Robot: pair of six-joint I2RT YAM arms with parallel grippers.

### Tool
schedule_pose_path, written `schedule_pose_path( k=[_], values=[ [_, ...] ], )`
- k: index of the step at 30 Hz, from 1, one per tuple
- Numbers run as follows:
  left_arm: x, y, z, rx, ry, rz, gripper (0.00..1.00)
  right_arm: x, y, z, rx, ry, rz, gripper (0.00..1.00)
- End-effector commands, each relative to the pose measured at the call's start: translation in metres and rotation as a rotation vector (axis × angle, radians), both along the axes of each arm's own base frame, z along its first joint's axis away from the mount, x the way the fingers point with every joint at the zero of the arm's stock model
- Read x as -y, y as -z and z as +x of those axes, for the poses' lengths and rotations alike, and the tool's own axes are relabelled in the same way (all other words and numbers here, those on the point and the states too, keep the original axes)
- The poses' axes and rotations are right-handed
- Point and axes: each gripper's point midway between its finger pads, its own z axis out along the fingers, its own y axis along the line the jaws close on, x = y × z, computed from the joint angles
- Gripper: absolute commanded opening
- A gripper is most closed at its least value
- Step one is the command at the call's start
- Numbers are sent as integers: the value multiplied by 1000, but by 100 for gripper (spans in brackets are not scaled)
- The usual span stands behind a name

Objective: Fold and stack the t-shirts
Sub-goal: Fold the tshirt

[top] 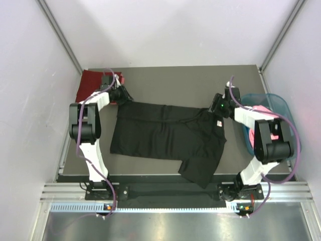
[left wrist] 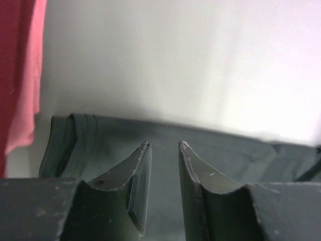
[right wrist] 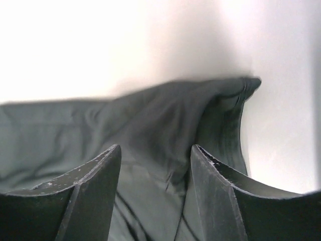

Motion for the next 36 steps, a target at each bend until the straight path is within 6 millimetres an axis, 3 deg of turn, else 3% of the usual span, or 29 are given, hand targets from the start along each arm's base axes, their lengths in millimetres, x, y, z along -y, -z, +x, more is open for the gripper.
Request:
schedule_pose_path(
  k=[1, 6, 12, 17, 22, 31, 34, 35, 36],
  values=[
    [8, 19, 13, 9, -4, -56, 33, 4, -2, 21, 20, 28, 32, 57],
    [1, 37, 23, -3, -42, -27, 33, 16, 4, 20, 15, 69, -22, 48],
    [-14, 53, 25, -54, -104, 44, 34, 48, 7, 9, 16, 158, -147, 15],
    [-25, 67, 20, -92, -143, 97, 34, 53, 11, 11, 18, 160, -159, 5],
    [-33, 74, 15, -121, -168, 131, 34, 50, 7, 22, 46, 143, -147, 8],
    [-34, 68, 26, -106, -166, 146, 34, 42, 0, 55, 70, 89, -113, 21],
    [-31, 50, 31, -88, -140, 134, 34, 37, -13, 53, 60, 59, -106, 31],
    [-30, 35, 36, -58, -130, 128, 35, 36, -30, 53, 86, 53, -107, 32],
    [-28, 27, 37, -45, -115, 130, 35, 34, -31, 43, 51, 41, -115, 34]
  ],
)
